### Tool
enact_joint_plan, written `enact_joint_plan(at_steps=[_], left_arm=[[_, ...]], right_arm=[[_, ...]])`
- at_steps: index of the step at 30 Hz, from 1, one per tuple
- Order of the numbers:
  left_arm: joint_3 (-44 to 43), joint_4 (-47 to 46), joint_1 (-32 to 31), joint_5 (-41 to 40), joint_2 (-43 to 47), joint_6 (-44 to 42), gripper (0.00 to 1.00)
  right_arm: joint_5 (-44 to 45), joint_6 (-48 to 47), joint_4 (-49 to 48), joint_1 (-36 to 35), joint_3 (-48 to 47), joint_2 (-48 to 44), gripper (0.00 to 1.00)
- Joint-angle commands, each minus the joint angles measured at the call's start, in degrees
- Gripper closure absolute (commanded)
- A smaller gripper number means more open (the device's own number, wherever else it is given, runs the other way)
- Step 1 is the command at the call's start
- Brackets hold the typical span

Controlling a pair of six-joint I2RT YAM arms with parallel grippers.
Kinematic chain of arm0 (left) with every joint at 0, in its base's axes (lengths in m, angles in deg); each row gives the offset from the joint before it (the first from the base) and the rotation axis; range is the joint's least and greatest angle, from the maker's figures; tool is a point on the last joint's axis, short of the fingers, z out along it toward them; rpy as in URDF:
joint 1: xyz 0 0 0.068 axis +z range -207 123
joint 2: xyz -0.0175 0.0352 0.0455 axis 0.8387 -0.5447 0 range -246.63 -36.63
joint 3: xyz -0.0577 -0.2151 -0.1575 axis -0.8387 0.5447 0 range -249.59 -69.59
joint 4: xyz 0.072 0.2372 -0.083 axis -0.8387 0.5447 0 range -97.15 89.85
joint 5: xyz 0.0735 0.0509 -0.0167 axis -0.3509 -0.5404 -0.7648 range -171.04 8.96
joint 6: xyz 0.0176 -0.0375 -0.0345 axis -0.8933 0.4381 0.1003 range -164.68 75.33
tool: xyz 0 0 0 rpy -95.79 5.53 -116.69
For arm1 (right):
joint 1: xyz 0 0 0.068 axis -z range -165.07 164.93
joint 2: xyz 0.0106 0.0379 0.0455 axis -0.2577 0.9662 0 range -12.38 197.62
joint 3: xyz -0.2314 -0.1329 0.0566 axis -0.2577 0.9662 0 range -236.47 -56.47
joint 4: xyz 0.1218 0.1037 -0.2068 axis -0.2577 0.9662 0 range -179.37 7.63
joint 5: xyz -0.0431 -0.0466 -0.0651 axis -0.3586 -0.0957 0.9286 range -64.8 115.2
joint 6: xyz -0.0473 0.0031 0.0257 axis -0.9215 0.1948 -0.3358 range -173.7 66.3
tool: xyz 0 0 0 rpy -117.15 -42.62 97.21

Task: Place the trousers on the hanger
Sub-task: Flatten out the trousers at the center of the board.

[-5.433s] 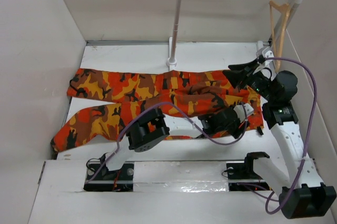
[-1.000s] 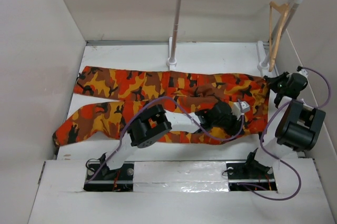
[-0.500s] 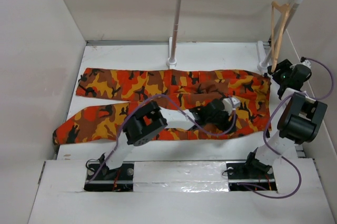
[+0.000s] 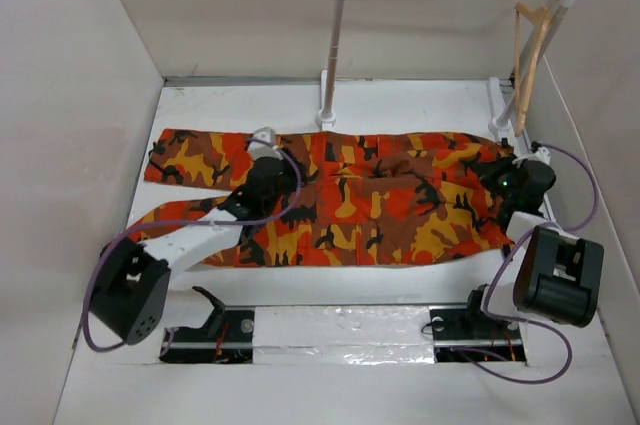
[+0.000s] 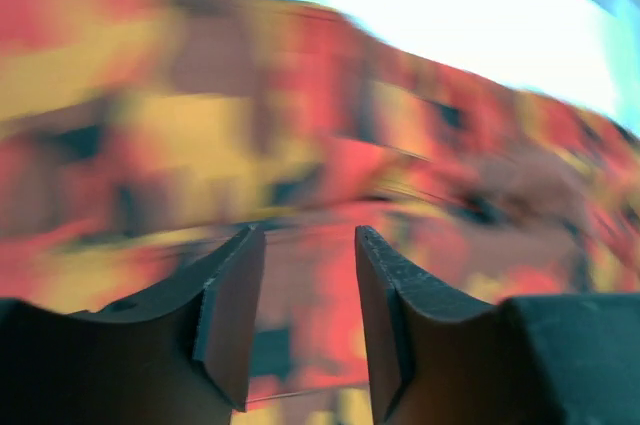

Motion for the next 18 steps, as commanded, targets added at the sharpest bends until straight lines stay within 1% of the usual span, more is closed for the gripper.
enact_joint_plan(at_steps=[1, 3, 4, 5, 6, 7, 9, 10, 11, 12, 13, 14, 15, 17, 18], left_arm=[[5.3, 8.9, 6.7, -8.5, 6.1, 9.5, 0.63], [8.5, 11.3, 10.1, -11.8, 10.3, 11.9, 0.63], [9.1, 16.0, 11.6, -14.3, 11.6, 16.3, 0.63], [9.6, 17.9, 14.8, -17.2, 12.8, 18.0, 0.62], [10.6, 19.1, 16.0, -18.1, 15.2, 18.7, 0.61], [11.3, 19.4, 16.6, -20.6, 16.2, 18.7, 0.6], [11.1, 19.5, 18.6, -22.5, 16.9, 19.0, 0.56], [10.7, 20.8, 19.7, -23.2, 16.5, 19.5, 0.53], [10.0, 21.7, 21.1, -24.7, 15.8, 20.5, 0.53], [8.8, 22.9, 24.4, -25.0, 13.8, 21.5, 0.51], [8.3, 23.5, 26.6, -24.7, 12.6, 22.1, 0.5], [7.9, 23.0, 29.3, -21.1, 11.6, 22.6, 0.5], [7.1, 22.4, 34.0, -19.4, 10.2, 22.5, 0.5], [5.4, 21.2, 37.6, -17.1, 6.4, 22.5, 0.5], [2.7, 21.5, 38.7, -17.8, 3.3, 21.3, 0.5]], right_arm=[[-3.0, 0.8, -6.4, -8.6, 2.3, -4.6, 1.0], [-2.6, 0.1, -6.7, -13.4, 4.1, -8.2, 1.0], [-2.2, -0.5, -6.4, -16.0, 5.7, -9.6, 1.0], [-1.5, -3.2, -5.8, -21.5, 6.0, -10.9, 1.0], [-0.6, -5.3, -3.2, -24.3, 5.9, -11.8, 1.0], [0.1, -8.6, 0.7, -28.8, 4.5, -13.0, 1.0], [0.2, -10.4, 1.8, -32.2, 3.8, -13.5, 1.0], [0.3, -10.9, 1.5, -33.6, 3.8, -13.8, 1.0], [0.3, -11.8, 1.6, -35.1, 3.3, -13.8, 1.0], [0.5, -12.3, 2.1, -37.5, 3.0, -13.7, 1.0], [0.7, -12.7, 2.2, -38.6, 2.6, -13.5, 1.0], [1.0, -13.4, 2.4, -39.6, 2.4, -13.2, 1.0], [0.9, -14.3, 3.2, -40.9, 1.6, -13.1, 0.99], [0.3, -15.0, 3.3, -41.8, 1.3, -13.0, 0.98], [-0.5, -15.8, 3.4, -41.8, 1.0, -13.2, 0.97]])
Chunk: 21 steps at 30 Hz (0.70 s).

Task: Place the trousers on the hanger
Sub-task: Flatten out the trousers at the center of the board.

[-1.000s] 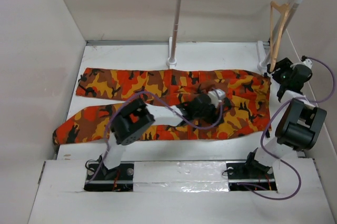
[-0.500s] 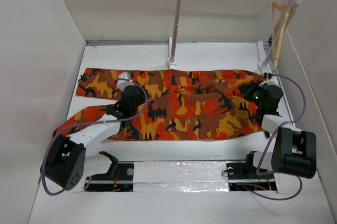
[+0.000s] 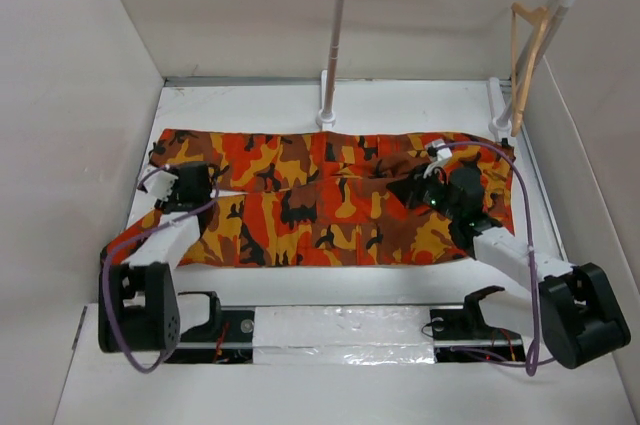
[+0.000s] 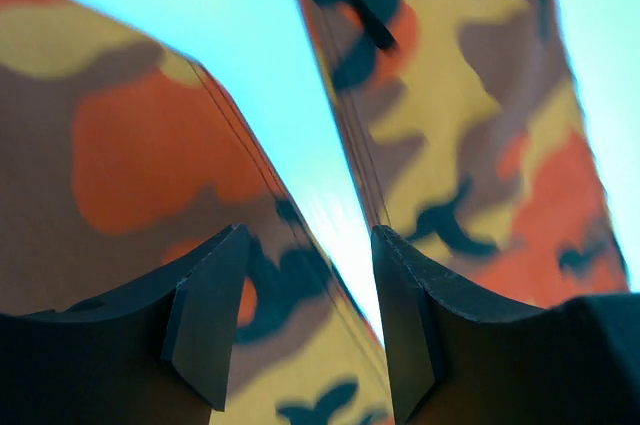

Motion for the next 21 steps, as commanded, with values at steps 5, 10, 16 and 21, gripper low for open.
enact_joint_plan(at_steps=[5, 10, 16, 21], left_arm=[[-14.8, 8.9, 10.1, 2.3, -14.5, -2.4, 0.5], [-20.2, 10.9, 13.2, 4.1, -23.8, -6.8, 0.51], [-22.5, 12.8, 13.8, 5.5, -26.9, -8.5, 0.56], [-23.9, 15.2, 15.9, 6.7, -29.3, -8.6, 0.61]], right_arm=[[-1.1, -6.2, 3.3, -1.7, -3.7, -3.4, 0.95], [-0.3, -7.9, 5.8, -1.2, -3.7, -6.7, 0.94], [-1.9, -8.1, 5.9, 0.4, -4.2, -5.8, 0.93], [-3.2, -8.1, 6.3, 2.3, -4.4, -5.4, 0.91]])
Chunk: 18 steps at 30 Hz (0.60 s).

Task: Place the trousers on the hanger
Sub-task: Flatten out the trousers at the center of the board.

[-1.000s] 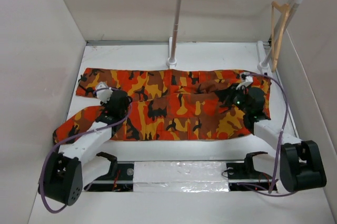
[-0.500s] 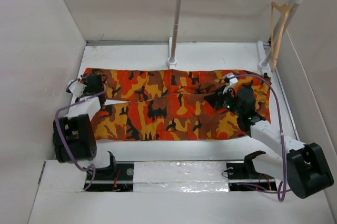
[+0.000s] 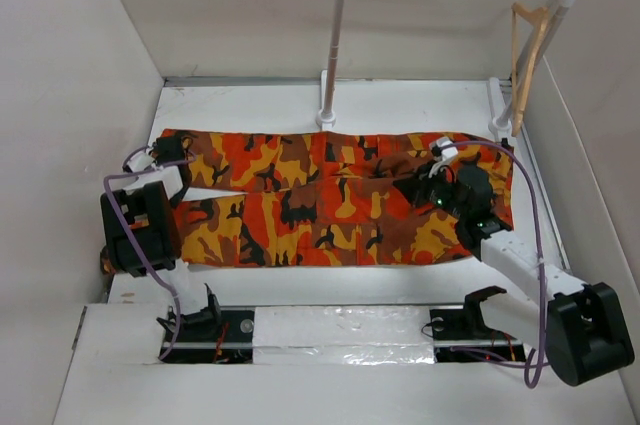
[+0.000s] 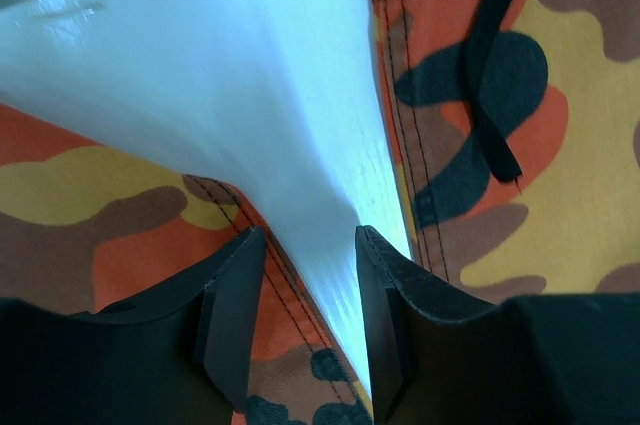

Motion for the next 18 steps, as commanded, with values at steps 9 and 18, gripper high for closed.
enact_joint_plan(at_steps=[9, 18], left_arm=[[-6.6, 5.4, 2.0, 1.8, -5.2, -3.7, 1.0], [-15.5, 3.8, -4.1, 2.3, -2.3, -8.7, 1.0]], right_arm=[[-1.9, -2.0, 1.1, 4.4, -2.3, -1.5, 0.9], [-1.9, -2.2, 0.9, 5.0, -2.0, -1.0, 0.9]])
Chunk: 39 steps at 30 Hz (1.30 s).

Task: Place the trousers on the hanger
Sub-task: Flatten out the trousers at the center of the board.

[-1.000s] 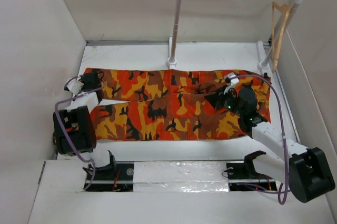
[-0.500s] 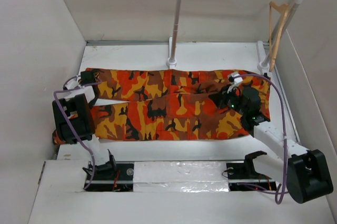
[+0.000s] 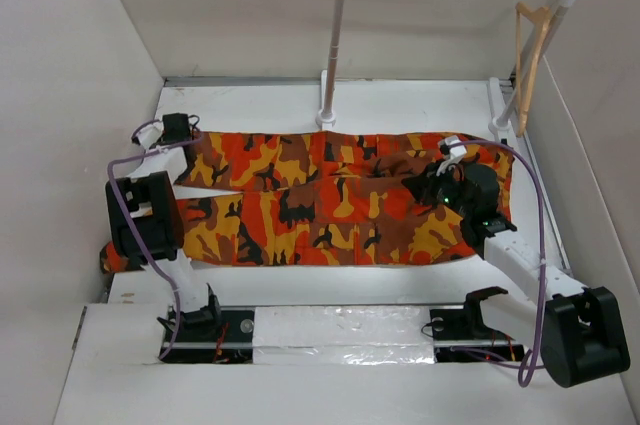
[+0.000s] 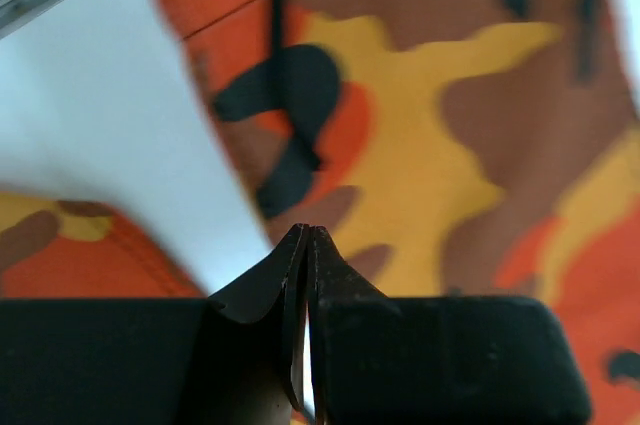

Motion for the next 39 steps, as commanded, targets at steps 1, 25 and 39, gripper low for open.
enact_joint_plan(at_steps=[1, 25, 39], left_arm=[[-5.1, 0.0, -2.0, 0.9, 1.3, -3.2, 1.0], [8.2, 2.0, 9.0, 0.5, 7.2, 6.5, 0.4], [5.7, 2.5, 8.1, -3.7, 2.2, 5.7, 1.0]], right_arm=[[-0.3, -1.2, -1.2, 0.9, -1.9, -0.5, 0.9], [-4.3, -2.1, -0.4, 1.4, -2.0, -1.8, 0.87], [-5.6, -1.6, -2.0, 1.4, -1.9, 0.3, 0.87]])
